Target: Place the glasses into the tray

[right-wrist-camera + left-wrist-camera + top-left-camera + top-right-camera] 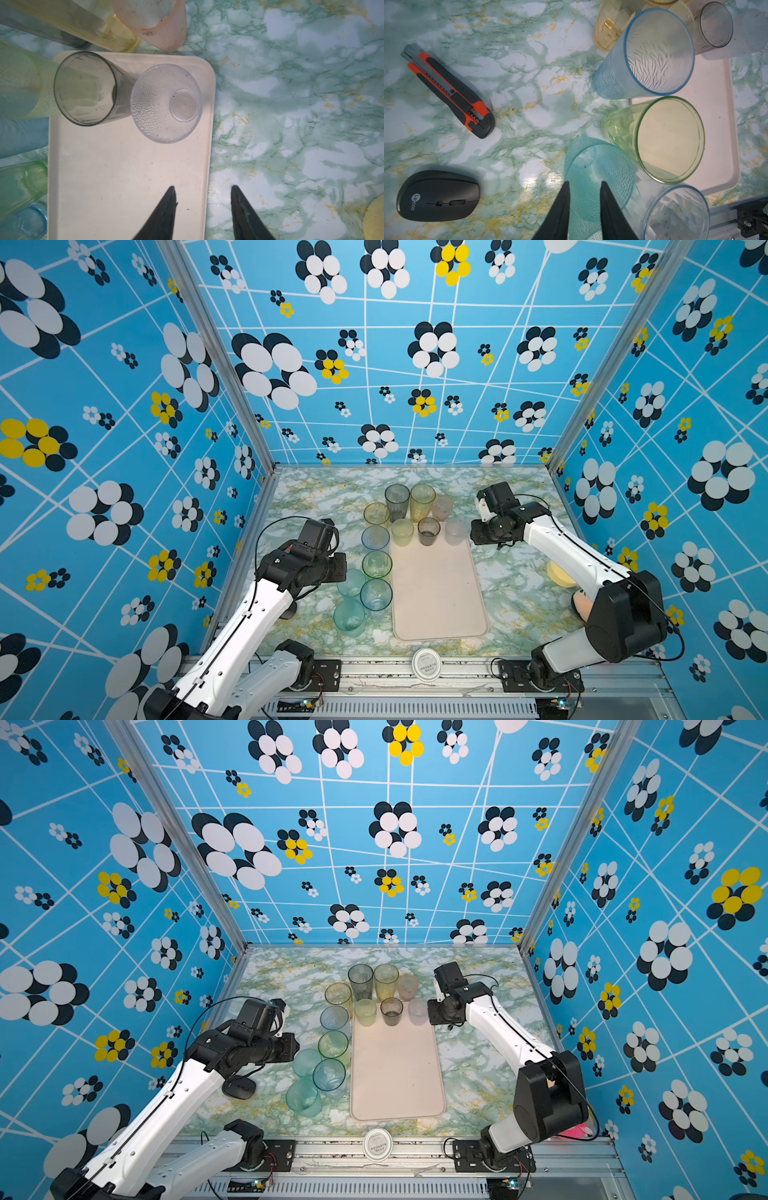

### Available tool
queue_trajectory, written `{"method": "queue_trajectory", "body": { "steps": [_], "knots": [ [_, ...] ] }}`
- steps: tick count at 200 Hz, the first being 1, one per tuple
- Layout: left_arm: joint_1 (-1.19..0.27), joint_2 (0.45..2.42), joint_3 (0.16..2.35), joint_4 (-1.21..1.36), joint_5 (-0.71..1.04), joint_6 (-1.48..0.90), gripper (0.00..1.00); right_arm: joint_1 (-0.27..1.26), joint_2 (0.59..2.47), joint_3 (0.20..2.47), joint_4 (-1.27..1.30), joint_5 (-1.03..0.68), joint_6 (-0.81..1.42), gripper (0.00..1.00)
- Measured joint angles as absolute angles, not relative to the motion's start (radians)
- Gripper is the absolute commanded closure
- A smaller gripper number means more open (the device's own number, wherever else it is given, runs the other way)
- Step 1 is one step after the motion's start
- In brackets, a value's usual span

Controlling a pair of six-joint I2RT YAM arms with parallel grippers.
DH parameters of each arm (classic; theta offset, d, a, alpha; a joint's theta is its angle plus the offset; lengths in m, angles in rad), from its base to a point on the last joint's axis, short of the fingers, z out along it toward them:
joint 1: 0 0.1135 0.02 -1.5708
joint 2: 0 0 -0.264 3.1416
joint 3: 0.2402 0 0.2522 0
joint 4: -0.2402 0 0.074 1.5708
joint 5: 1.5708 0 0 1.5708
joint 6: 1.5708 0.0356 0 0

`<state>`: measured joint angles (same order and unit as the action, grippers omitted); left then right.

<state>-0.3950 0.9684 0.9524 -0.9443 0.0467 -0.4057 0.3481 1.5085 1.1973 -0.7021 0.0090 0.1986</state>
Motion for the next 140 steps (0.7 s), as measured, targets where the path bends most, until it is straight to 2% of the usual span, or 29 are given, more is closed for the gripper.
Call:
{"method": "queue_trajectory", "body": {
  "steps": [65, 140],
  "knots": [
    [-0.408, 0.919, 0.885, -0.997, 0.022, -0.491, 0.74, 0.348, 1.496, 1.191, -0.656, -0.038, 0.198, 0.54],
    [-0.425, 0.974, 0.857, -0.979, -0.001, -0.514, 0.76, 0.344, 1.496, 1.190, -0.643, -0.063, 0.195, 0.54]
  ]
}}
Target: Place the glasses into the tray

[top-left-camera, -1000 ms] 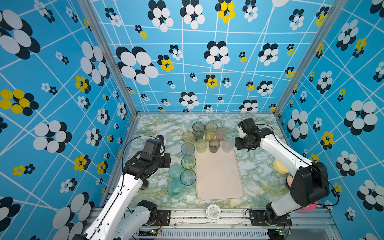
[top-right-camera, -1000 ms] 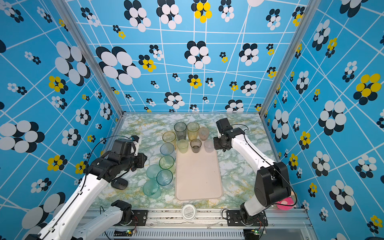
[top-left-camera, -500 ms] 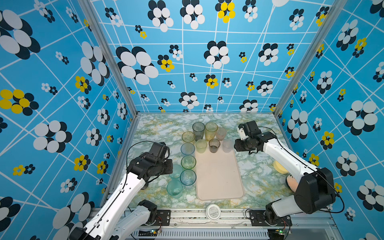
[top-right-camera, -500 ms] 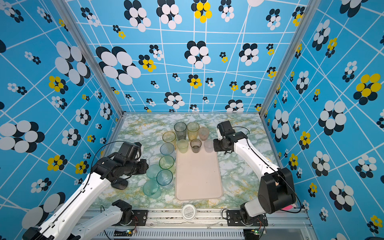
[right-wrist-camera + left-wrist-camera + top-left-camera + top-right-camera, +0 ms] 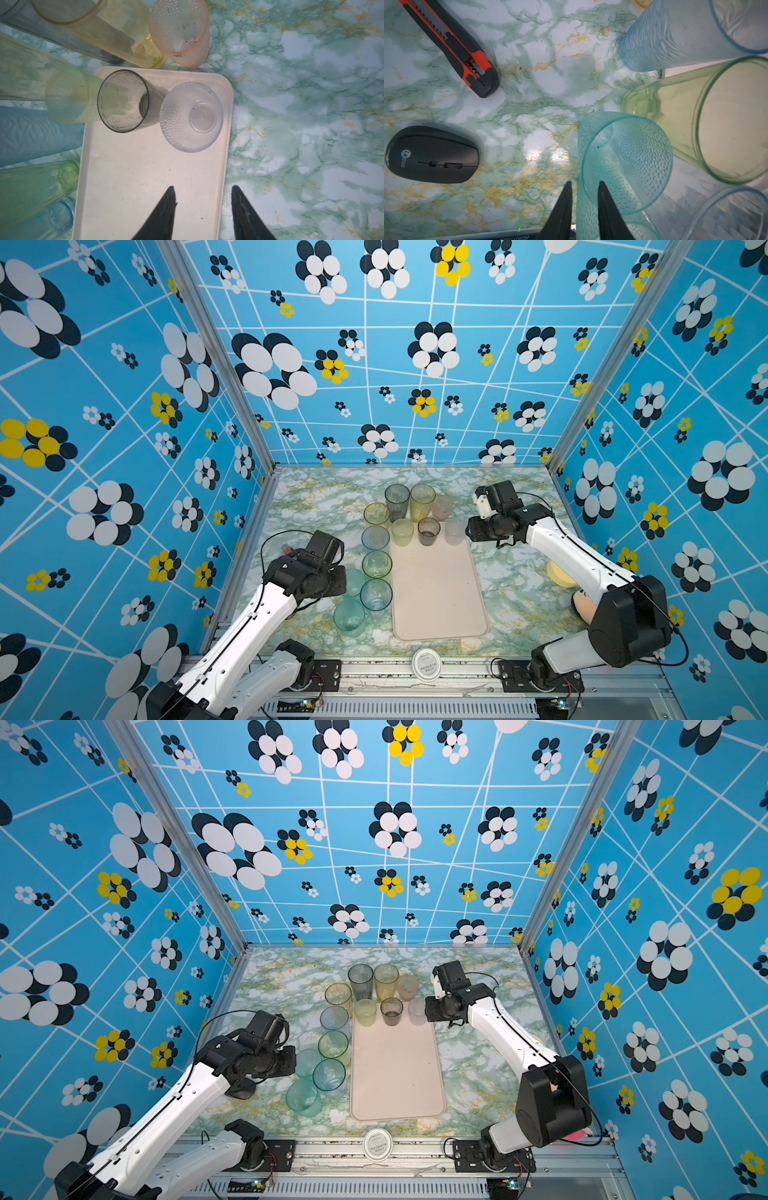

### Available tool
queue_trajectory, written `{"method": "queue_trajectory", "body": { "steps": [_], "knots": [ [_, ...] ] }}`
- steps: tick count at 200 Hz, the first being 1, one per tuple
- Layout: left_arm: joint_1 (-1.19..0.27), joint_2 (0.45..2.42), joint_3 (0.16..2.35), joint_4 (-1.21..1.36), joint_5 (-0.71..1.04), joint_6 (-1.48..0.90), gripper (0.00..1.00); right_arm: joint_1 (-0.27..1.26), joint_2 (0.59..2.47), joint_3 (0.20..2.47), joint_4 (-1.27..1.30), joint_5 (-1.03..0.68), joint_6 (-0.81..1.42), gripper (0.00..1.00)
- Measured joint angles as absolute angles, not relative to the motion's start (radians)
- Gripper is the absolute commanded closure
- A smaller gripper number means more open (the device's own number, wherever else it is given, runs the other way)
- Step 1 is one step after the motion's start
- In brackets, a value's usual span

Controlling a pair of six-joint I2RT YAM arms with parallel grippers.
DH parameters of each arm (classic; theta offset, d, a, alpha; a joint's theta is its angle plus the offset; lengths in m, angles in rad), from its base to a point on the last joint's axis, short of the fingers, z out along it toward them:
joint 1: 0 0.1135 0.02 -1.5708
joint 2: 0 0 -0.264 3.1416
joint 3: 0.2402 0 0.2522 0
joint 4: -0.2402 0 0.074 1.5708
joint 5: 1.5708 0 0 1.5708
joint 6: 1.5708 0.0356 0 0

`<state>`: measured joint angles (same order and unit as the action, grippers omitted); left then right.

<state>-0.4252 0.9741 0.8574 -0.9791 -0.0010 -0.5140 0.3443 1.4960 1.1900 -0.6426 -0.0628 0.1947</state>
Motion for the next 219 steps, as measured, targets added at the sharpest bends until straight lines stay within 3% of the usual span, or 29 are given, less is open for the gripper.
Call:
{"method": "queue_trajectory", "body": {
  "steps": [139, 174, 203, 219],
  "knots": [
    [-0.426, 1.082, 0.852, -0.942, -0.035, -0.509, 0.83, 0.338, 1.525, 1.190, -0.642, -0.067, 0.187, 0.54],
    [-0.426, 1.095, 0.852, -0.938, -0.039, -0.505, 0.89, 0.338, 1.525, 1.190, -0.642, -0.067, 0.186, 0.54],
    [-0.426, 1.111, 0.852, -0.936, -0.043, -0.498, 1.00, 0.338, 1.527, 1.190, -0.642, -0.067, 0.186, 0.54],
    [-0.426, 1.116, 0.856, -0.933, -0.044, -0.494, 1.00, 0.337, 1.530, 1.190, -0.642, -0.067, 0.186, 0.54]
  ]
}}
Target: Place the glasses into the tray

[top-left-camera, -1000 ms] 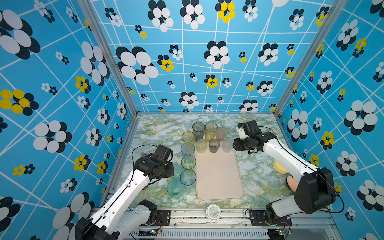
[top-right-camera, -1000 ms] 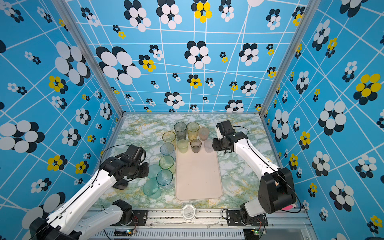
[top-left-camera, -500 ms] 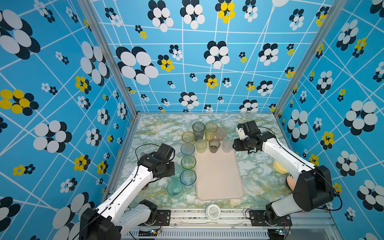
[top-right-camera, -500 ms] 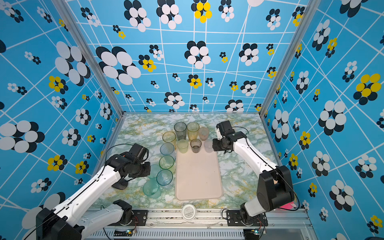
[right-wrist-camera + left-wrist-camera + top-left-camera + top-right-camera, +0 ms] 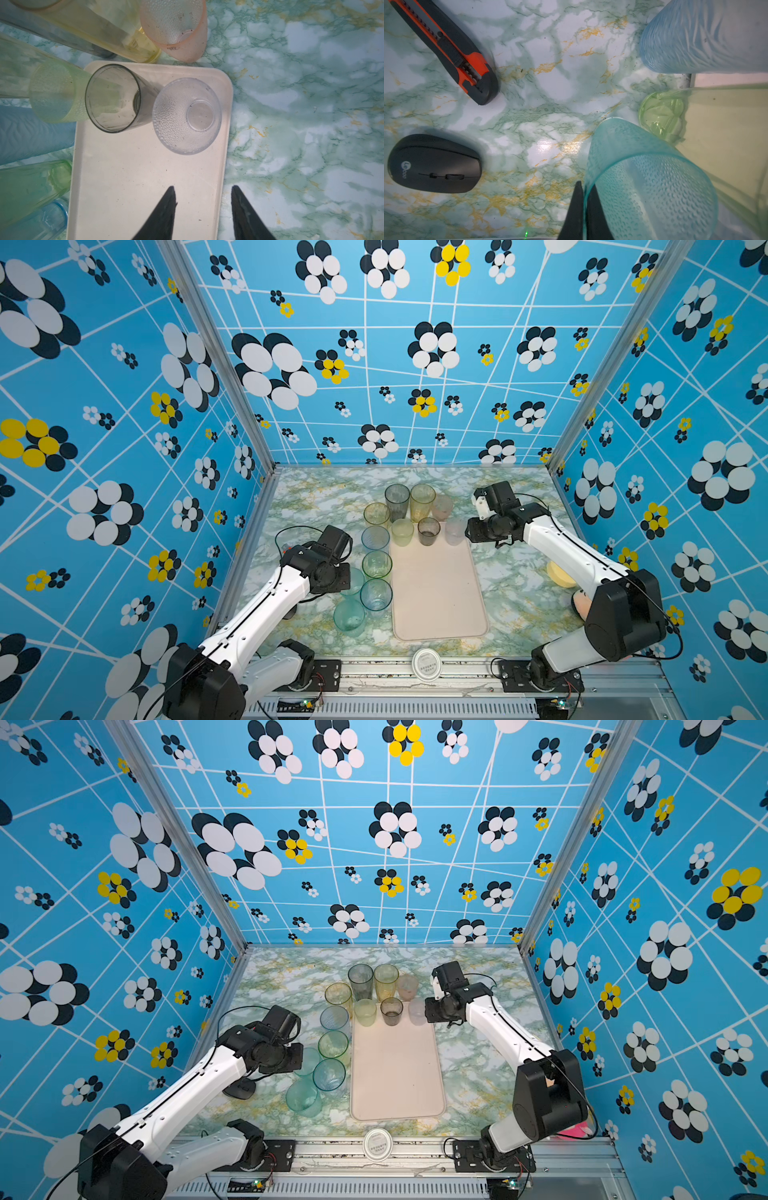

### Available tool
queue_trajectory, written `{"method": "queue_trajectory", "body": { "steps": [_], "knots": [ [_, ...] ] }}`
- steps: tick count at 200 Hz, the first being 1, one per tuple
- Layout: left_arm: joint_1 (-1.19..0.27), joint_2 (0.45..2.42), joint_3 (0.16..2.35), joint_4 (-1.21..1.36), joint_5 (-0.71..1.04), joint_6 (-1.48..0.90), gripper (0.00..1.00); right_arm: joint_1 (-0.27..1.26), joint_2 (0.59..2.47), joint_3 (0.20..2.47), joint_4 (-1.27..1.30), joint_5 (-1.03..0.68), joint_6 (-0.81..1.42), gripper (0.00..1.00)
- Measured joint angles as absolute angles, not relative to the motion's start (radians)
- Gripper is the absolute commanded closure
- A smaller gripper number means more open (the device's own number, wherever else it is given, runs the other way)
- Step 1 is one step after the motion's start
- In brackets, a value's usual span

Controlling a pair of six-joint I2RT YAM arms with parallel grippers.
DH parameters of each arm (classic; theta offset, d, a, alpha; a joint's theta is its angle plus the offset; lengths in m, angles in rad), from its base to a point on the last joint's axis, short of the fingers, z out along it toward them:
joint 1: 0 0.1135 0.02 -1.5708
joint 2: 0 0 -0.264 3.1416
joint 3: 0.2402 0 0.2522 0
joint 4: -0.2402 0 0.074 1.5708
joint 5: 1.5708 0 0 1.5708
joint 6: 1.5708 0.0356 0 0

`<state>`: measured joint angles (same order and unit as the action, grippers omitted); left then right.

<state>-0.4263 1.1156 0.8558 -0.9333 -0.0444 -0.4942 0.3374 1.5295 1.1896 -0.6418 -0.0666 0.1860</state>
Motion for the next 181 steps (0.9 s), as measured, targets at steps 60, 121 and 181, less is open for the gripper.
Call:
{"method": "queue_trajectory", "body": {
  "steps": [60, 121, 181],
  "knots": [
    [-0.426, 1.127, 0.880, -0.950, -0.064, -0.485, 1.00, 0.337, 1.530, 1.190, -0.641, -0.067, 0.175, 0.54],
    [-0.426, 1.145, 1.026, -1.036, -0.123, -0.455, 1.00, 0.337, 1.530, 1.188, -0.641, -0.067, 0.171, 0.54],
    [-0.386, 1.143, 1.154, -1.166, -0.221, -0.398, 1.00, 0.337, 1.530, 1.184, -0.638, -0.067, 0.171, 0.54]
  ]
}}
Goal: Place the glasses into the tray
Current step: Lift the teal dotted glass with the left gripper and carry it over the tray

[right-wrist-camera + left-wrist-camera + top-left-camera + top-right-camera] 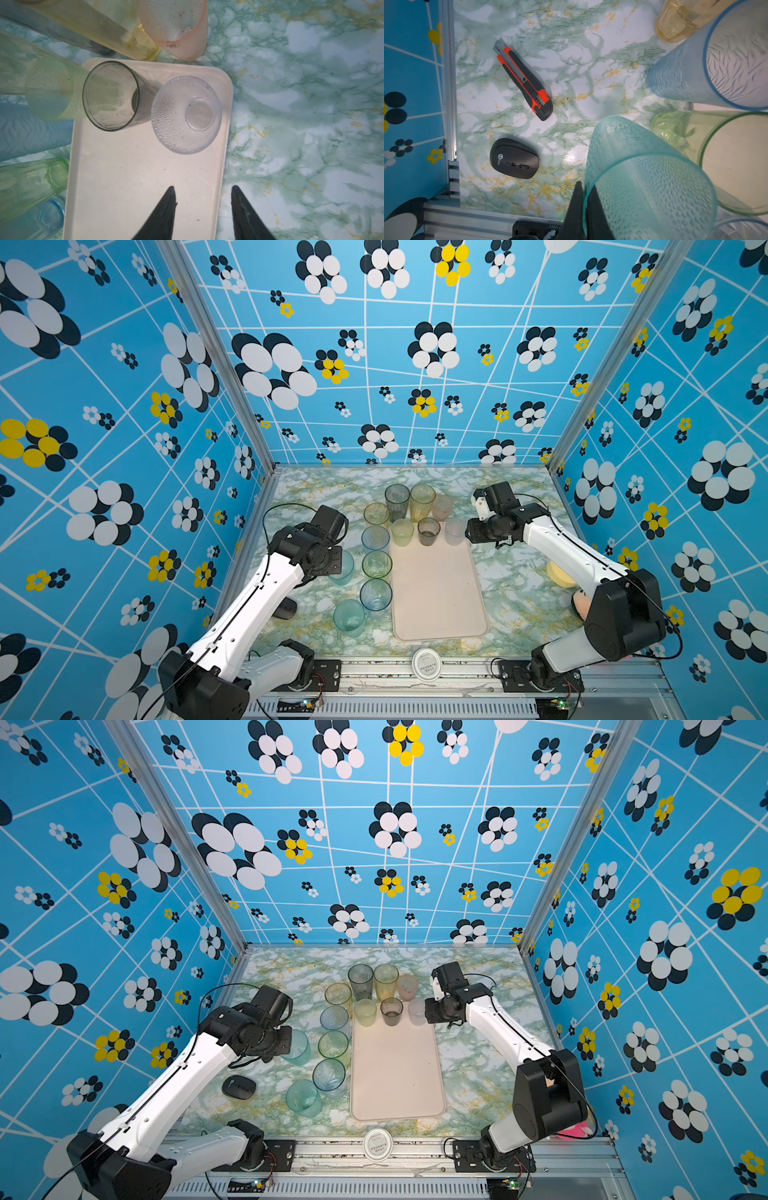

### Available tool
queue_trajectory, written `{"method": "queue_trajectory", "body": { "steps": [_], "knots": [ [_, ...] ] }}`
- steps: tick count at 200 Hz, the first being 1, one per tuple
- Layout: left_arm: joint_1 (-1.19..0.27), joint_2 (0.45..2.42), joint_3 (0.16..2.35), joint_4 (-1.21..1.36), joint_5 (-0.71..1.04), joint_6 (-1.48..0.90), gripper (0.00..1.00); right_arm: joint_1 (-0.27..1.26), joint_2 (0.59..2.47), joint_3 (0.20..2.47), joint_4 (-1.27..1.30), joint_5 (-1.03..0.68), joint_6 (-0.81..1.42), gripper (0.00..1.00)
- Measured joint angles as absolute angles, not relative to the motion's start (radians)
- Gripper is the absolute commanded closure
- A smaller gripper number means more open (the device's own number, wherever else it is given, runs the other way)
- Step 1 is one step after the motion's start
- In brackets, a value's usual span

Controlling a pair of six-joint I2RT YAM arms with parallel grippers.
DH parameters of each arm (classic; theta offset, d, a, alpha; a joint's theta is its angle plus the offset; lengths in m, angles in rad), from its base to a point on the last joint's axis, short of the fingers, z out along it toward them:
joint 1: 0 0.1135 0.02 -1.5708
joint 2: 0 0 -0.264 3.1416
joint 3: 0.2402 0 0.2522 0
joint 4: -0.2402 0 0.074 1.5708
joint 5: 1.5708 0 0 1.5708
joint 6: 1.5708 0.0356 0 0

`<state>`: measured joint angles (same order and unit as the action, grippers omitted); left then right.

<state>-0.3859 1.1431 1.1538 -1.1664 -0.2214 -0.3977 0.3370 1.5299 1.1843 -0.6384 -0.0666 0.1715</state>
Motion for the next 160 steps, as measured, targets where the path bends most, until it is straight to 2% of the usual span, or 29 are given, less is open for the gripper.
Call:
{"method": "queue_trajectory", "body": {
  "steps": [30, 84, 123, 160],
  "knots": [
    [-0.353, 1.141, 1.291, -1.219, -0.247, -0.344, 1.00, 0.337, 1.530, 1.184, -0.638, -0.066, 0.171, 0.54],
    [-0.380, 1.239, 1.724, -1.249, -0.249, -0.241, 1.00, 0.310, 1.521, 1.182, -0.639, -0.058, 0.171, 0.54],
    [-0.535, 1.374, 1.872, -1.242, -0.207, -0.197, 1.00, 0.263, 1.471, 1.148, -0.648, -0.045, 0.172, 0.54],
    [-0.687, 1.579, 1.968, -1.225, -0.160, -0.162, 1.00, 0.249, 1.454, 1.140, -0.653, -0.032, 0.172, 0.54]
  ]
}}
